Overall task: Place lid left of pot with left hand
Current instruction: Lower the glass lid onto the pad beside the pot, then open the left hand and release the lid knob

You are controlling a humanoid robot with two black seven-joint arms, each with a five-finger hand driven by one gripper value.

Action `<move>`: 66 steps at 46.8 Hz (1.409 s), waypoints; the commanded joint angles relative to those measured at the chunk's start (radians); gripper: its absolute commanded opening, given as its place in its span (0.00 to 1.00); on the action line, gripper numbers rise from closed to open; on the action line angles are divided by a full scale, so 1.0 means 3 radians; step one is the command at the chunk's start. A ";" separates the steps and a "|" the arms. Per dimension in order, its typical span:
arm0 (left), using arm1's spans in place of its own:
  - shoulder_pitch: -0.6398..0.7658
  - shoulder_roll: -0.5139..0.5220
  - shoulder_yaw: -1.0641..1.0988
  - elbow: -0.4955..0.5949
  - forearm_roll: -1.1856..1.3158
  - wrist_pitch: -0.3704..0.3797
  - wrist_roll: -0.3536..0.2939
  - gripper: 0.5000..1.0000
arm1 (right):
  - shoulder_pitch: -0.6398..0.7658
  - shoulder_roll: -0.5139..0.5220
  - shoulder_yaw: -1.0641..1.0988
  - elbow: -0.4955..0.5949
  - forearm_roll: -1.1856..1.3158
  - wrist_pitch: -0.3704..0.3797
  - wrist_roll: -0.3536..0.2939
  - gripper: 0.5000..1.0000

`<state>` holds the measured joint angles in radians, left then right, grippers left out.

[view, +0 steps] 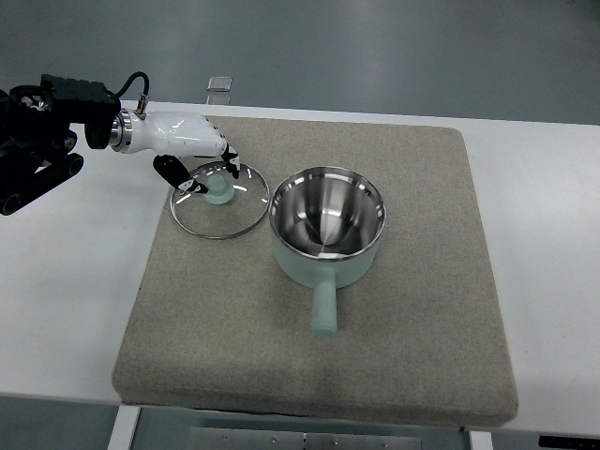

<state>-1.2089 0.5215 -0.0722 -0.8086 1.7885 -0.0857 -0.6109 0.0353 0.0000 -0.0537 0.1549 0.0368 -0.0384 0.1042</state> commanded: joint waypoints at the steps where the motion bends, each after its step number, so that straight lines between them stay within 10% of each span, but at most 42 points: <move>1: 0.0000 0.0000 0.0000 0.0000 -0.0005 -0.0001 0.0000 0.54 | 0.0000 0.0000 0.0000 0.0000 0.0000 -0.0005 0.0000 0.85; 46: -0.0030 0.0036 -0.0179 0.0128 -0.2290 0.0040 0.0000 0.80 | 0.0000 0.0000 0.0000 0.0000 0.0000 0.0000 0.0000 0.85; 66: -0.0020 -0.0679 -0.0266 0.1283 -0.4248 0.0347 0.0000 0.96 | 0.0000 0.0000 0.0000 0.0000 0.0000 0.0000 0.0000 0.85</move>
<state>-1.2154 0.3600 -0.1550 -0.4864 0.6039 0.0054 -0.6107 0.0351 0.0000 -0.0537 0.1549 0.0368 -0.0388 0.1045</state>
